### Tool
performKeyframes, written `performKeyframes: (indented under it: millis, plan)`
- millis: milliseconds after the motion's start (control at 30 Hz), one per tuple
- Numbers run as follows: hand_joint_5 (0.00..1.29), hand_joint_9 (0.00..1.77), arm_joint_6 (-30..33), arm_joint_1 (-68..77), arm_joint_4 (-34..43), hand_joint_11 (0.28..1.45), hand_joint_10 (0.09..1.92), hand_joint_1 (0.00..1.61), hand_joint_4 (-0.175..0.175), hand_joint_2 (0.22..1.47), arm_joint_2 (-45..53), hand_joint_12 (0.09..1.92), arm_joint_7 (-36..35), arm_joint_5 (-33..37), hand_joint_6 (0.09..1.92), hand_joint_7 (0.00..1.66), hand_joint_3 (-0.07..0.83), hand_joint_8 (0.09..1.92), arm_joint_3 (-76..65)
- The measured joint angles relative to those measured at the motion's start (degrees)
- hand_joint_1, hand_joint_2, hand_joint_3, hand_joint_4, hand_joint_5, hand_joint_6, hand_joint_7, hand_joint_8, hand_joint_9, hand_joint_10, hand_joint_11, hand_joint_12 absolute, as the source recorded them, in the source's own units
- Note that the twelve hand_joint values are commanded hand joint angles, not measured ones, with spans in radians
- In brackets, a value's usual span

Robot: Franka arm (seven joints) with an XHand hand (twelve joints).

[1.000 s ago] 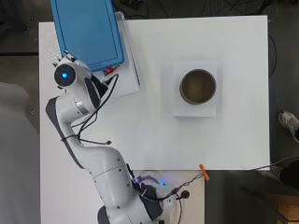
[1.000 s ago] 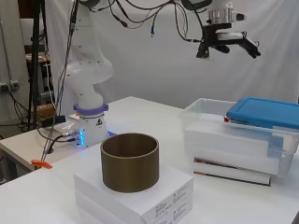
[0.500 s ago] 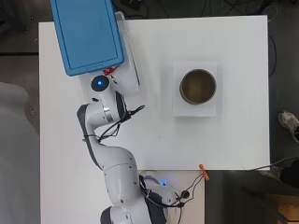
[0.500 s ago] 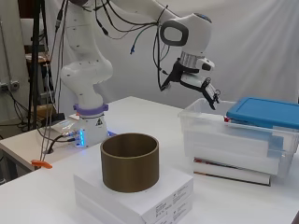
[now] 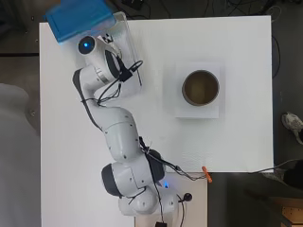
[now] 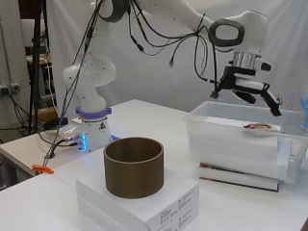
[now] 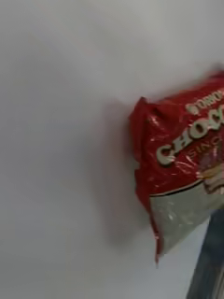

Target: Teleoperate dual arm-hand system to remove items from a box

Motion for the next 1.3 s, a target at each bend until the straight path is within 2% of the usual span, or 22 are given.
performKeyframes:
  millis: [33,100,167,233,333,467,633,900,933,967,1000,1033,1067,1100,1167,1300]
  plan:
    - [0.53,0.72,-3.06,0.78,3.63,0.62,0.09,0.15,-0.015,1.16,1.10,0.09,0.13,-0.25,0.09,0.68,-0.004,0.09,0.11]
    - [0.46,0.63,-6.26,1.57,5.83,0.57,0.09,0.13,-0.030,1.08,2.03,0.09,0.23,-2.26,0.09,0.58,-0.019,0.09,0.29]
    - [0.47,0.70,-7.31,1.60,6.17,0.62,0.09,0.15,-0.027,1.05,2.23,0.09,-0.58,-4.30,0.09,0.66,-0.008,0.09,0.21]
    - [0.49,0.72,-7.41,1.55,4.57,0.63,0.09,0.16,-0.015,1.03,1.69,0.09,-0.77,-3.50,0.09,0.68,-0.008,0.09,0.12]
    - [0.52,0.79,-7.84,1.33,1.26,0.68,0.09,0.18,0.007,1.00,0.88,0.09,-1.54,3.72,0.09,0.73,-0.015,0.09,-0.34]
    - [0.48,0.76,-5.93,1.30,-1.60,0.68,0.09,0.18,0.007,0.97,0.80,0.09,-2.90,5.50,0.09,0.70,-0.017,0.09,-0.64]
    - [0.42,0.67,-6.46,1.73,3.76,0.64,0.09,0.15,-0.011,0.96,3.06,0.09,-3.34,4.36,0.09,0.61,-0.012,0.09,-1.46]
    - [0.45,0.74,-7.11,1.82,5.88,0.66,0.09,0.23,-0.001,0.97,5.50,0.09,-3.92,4.95,0.09,0.67,0.001,0.09,-2.97]
    - [0.45,0.75,-7.47,1.93,6.83,0.66,0.09,0.28,0.002,0.98,6.39,0.09,-3.86,5.17,0.09,0.66,0.006,0.09,-3.10]
    - [0.55,0.86,-7.78,2.04,7.68,0.74,0.09,0.61,-0.018,1.07,7.28,0.09,-3.79,5.41,0.45,0.74,0.006,0.47,-3.24]
    - [0.73,0.93,-8.26,2.09,8.52,0.77,0.64,0.88,-0.051,1.11,8.01,0.54,-3.93,5.89,0.65,0.80,-0.002,0.87,-3.41]
    - [0.81,1.04,-9.06,2.13,9.50,0.82,1.19,0.96,0.021,1.14,8.71,1.06,-4.36,6.59,0.88,0.86,0.001,1.30,-3.65]
    - [0.83,1.14,-10.29,2.21,10.85,0.87,1.54,0.98,0.089,1.16,9.55,1.42,-4.90,7.24,1.04,0.91,0.003,1.60,-3.89]
    - [0.84,1.20,-11.79,2.34,12.67,0.90,1.73,0.98,0.131,1.17,10.72,1.63,-5.46,7.61,1.13,0.94,0.004,1.77,-4.17]
    - [0.86,1.32,-14.79,2.74,17.07,0.98,1.88,0.97,0.166,1.17,13.75,1.80,-6.27,7.55,1.18,1.04,0.001,1.90,-4.80]
    - [0.88,1.44,-16.43,2.86,22.30,1.10,1.92,0.98,0.175,1.17,17.03,1.85,-6.71,7.46,1.16,1.18,-0.001,1.92,-5.12]
